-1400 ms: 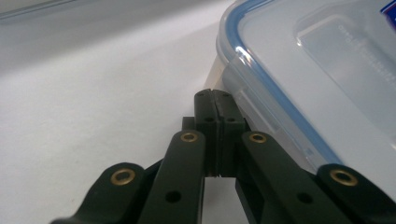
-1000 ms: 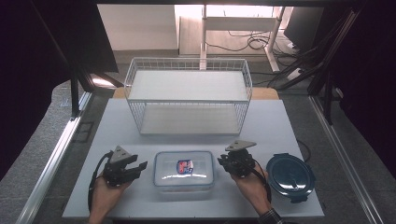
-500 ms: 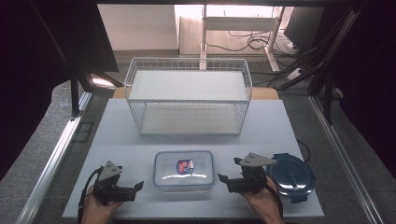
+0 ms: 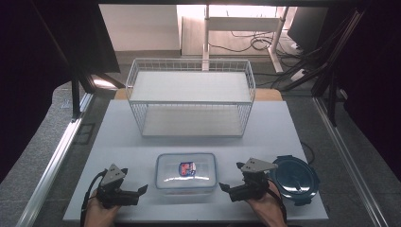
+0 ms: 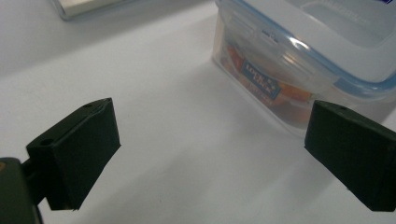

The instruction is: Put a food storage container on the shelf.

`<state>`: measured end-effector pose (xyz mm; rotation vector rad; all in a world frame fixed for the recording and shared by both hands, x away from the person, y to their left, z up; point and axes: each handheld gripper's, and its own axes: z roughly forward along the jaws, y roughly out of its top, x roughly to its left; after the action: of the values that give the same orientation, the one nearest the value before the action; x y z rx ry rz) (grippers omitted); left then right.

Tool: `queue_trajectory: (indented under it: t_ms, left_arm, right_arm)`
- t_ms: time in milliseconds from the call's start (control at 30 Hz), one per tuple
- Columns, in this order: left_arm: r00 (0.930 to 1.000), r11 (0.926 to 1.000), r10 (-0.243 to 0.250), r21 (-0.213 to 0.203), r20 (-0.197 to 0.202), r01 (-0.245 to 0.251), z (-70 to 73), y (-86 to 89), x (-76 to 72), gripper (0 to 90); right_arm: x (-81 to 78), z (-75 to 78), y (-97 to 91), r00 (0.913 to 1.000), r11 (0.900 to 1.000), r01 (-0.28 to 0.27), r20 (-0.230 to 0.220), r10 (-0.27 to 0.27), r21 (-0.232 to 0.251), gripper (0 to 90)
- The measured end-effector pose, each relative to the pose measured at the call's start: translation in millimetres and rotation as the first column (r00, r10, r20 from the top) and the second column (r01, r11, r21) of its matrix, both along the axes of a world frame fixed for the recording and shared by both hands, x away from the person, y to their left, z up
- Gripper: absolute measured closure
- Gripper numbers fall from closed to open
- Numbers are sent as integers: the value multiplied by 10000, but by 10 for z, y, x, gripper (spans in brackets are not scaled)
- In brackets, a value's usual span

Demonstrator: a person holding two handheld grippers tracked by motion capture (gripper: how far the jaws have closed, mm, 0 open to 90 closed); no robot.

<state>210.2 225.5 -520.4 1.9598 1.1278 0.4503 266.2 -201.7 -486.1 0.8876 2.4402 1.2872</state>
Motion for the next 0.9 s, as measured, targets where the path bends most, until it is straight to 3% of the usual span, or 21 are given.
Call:
queue_trajectory:
  t_ms: [333,433,467,500,600,667,700,733,767,833,900]
  left_arm:
    - [9994,9995,-299,-88,-180,297,128,-110,91,15]
    - [9979,9979,-531,-391,-376,517,145,-146,148,0]
    - [9958,9927,-794,-947,-464,747,154,-165,203,0]
    - [9944,9899,-867,-1178,-608,791,155,-177,234,0]
    - [9912,9844,-1037,-1509,-823,905,153,-211,303,0]
    - [9851,9778,-1287,-1804,-1141,1068,144,-247,357,1]
    - [9851,9778,-1287,-1804,-1141,1068,144,-247,357,4]
    - [9789,9744,-1519,-1869,-1365,1251,128,-296,414,5]
    - [9789,9744,-1519,-1869,-1365,1251,128,-296,414,6]
    - [9686,9709,-1813,-1877,-1700,1487,102,-398,513,9]
    - [9593,9628,-2029,-2186,-1966,1589,81,-436,590,0]
  right_arm:
    - [84,11,82,9997,9998,182,-131,-182,-42,27]
    - [112,18,123,9989,10000,30,-467,-32,-38,23]
    - [143,13,168,9976,10000,25,-698,-20,70,13]
    - [156,7,187,9961,10000,-41,-877,48,83,9]
    - [189,-6,237,9951,9999,48,-982,-58,-107,5]
    - [220,-1,261,9909,9999,133,-1338,-134,-18,0]
    - [243,-1,273,9872,9998,168,-1591,-144,137,0]
    - [269,-3,288,9844,9996,184,-1754,-141,230,0]
    - [269,-3,288,9844,9996,184,-1754,-141,230,0]
    - [344,-25,367,9781,9999,62,-2082,-35,124,1]
    - [399,-52,425,9730,9999,-52,-2307,72,94,0]
